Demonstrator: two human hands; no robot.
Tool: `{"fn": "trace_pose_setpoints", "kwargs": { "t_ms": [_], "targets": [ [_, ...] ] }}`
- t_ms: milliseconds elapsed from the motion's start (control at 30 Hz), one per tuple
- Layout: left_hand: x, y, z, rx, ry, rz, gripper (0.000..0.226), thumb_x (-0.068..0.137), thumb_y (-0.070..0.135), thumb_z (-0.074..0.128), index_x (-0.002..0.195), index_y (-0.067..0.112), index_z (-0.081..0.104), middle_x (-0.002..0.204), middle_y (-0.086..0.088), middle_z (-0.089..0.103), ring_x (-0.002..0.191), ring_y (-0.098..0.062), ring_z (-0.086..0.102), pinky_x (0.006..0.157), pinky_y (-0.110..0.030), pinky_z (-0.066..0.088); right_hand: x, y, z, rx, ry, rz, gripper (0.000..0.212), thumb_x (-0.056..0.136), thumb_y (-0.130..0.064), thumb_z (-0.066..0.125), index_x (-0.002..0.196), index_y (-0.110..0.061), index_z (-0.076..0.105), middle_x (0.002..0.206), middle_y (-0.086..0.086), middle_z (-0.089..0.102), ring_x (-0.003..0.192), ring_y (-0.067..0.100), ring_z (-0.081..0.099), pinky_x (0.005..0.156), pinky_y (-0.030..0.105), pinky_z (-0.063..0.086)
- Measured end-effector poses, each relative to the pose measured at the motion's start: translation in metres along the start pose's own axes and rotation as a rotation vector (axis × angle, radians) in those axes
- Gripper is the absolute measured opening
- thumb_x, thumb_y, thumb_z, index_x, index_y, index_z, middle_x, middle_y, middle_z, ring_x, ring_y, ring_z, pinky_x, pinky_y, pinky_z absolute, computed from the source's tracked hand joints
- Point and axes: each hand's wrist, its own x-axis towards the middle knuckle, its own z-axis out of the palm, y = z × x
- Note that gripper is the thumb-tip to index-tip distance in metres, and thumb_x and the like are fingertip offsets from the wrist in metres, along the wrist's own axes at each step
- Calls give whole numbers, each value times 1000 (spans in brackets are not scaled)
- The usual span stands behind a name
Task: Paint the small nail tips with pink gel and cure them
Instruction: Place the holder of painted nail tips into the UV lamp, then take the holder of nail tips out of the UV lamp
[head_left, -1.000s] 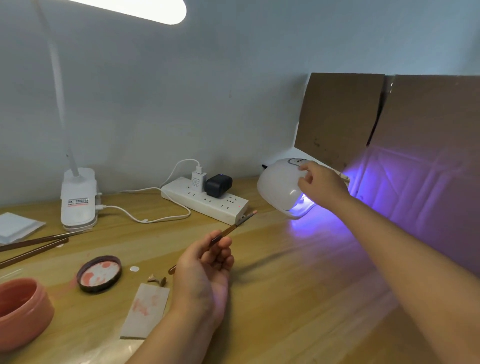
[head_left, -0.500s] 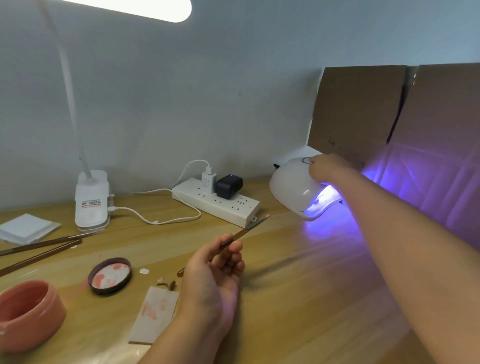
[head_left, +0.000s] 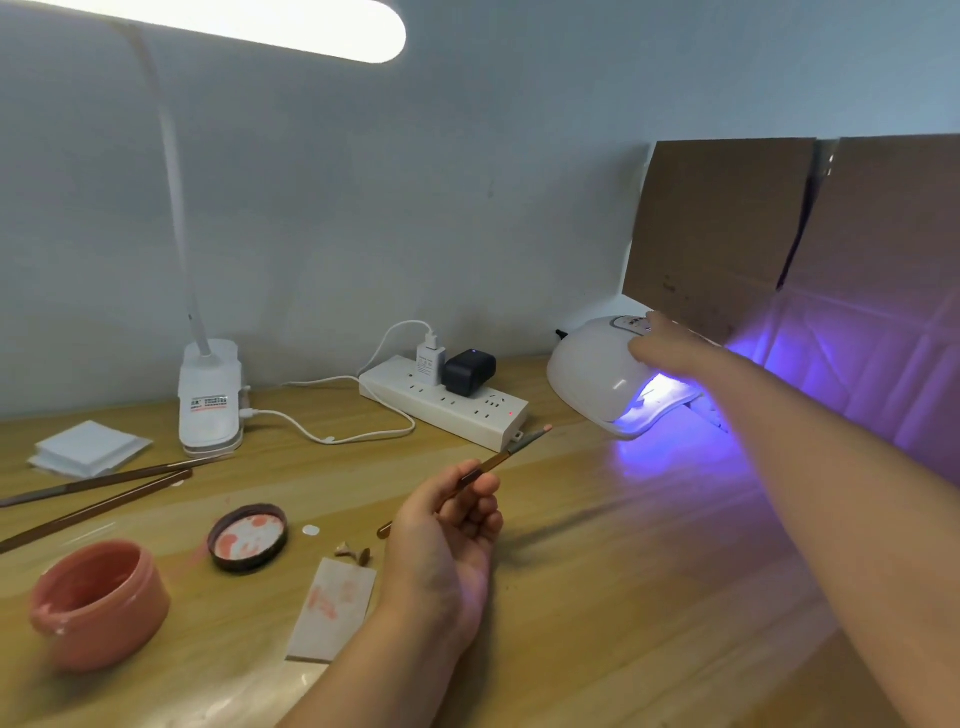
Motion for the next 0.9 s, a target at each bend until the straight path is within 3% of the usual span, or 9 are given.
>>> {"fn": "trace_pose_setpoints", "kwargs": {
  "t_ms": [67, 133, 233, 367, 500, 633, 733, 833, 900],
  "targets": [
    [-2, 1, 1, -6, 9, -4, 14, 87, 10, 52, 85, 3, 65, 60, -8, 64, 46, -12, 54, 56, -24, 42, -18, 5, 6, 63, 50, -50, 64, 83, -20, 49, 143, -17, 25, 116, 9, 51, 109, 30, 49, 91, 36, 43],
    [-5, 6, 3, -8, 21, 12, 14, 88, 9, 52, 85, 4, 65, 60, -7, 64, 47, -11, 54, 57, -24, 42, -45, 7, 12, 129, 115, -115, 59, 86, -18, 49, 142, -17, 31, 107, 8, 52, 98, 26, 52, 81, 33, 43],
    [-18, 20, 10, -28, -9, 58, 12, 89, 10, 55, 84, 4, 64, 61, -6, 65, 51, -12, 54, 57, -22, 44, -96, 2, 16, 149, 180, -176, 19, 89, -26, 50, 100, -16, 62, 86, 3, 63, 80, 26, 58, 76, 36, 48],
    [-44, 44, 20, 15, -115, 154, 12, 90, 12, 58, 87, 5, 67, 68, -6, 68, 56, -12, 60, 59, -22, 48, -166, -37, 17, 108, 96, -309, 38, 87, -33, 55, 71, 1, 61, 68, 18, 65, 52, 21, 49, 61, 37, 50],
    [-72, 82, -2, 247, -166, 384, 12, 95, 15, 57, 97, 7, 66, 76, -6, 71, 68, -11, 64, 62, -22, 50, -236, -96, 16, 226, 229, -558, 38, 86, -30, 63, 52, -14, 55, 47, -2, 51, 49, 13, 44, 53, 30, 37],
    [-106, 135, -55, 700, -137, 734, 14, 94, 28, 61, 91, 15, 66, 80, 2, 73, 73, -7, 63, 65, -17, 50, -308, -161, 32, 485, 262, -764, 11, 84, -27, 57, 74, -27, 61, 53, -8, 52, 45, 7, 43, 46, 21, 36],
    [-138, 171, -99, 850, -157, 855, 21, 86, 32, 65, 93, 12, 60, 81, 4, 71, 74, -6, 66, 64, -14, 49, -354, -210, 56, 441, 11, -911, 44, 86, -22, 47, 125, -44, 50, 87, -17, 64, 55, 1, 53, 50, 15, 41],
    [-165, 203, -141, 1021, -117, 966, 14, 83, 37, 69, 90, 28, 60, 86, 4, 71, 81, -8, 68, 67, -14, 47, -391, -254, 81, 409, -241, -984, 59, 92, -16, 42, 135, -55, 34, 109, -17, 60, 63, 2, 59, 58, 22, 53],
    [-182, 224, -165, 1159, -77, 1075, 12, 85, 42, 65, 88, 32, 60, 84, 12, 70, 79, -2, 65, 66, -11, 45, -406, -280, 98, 452, -406, -963, 56, 93, -16, 37, 136, -52, 38, 98, -20, 59, 59, 5, 63, 52, 17, 51]
  ]
}}
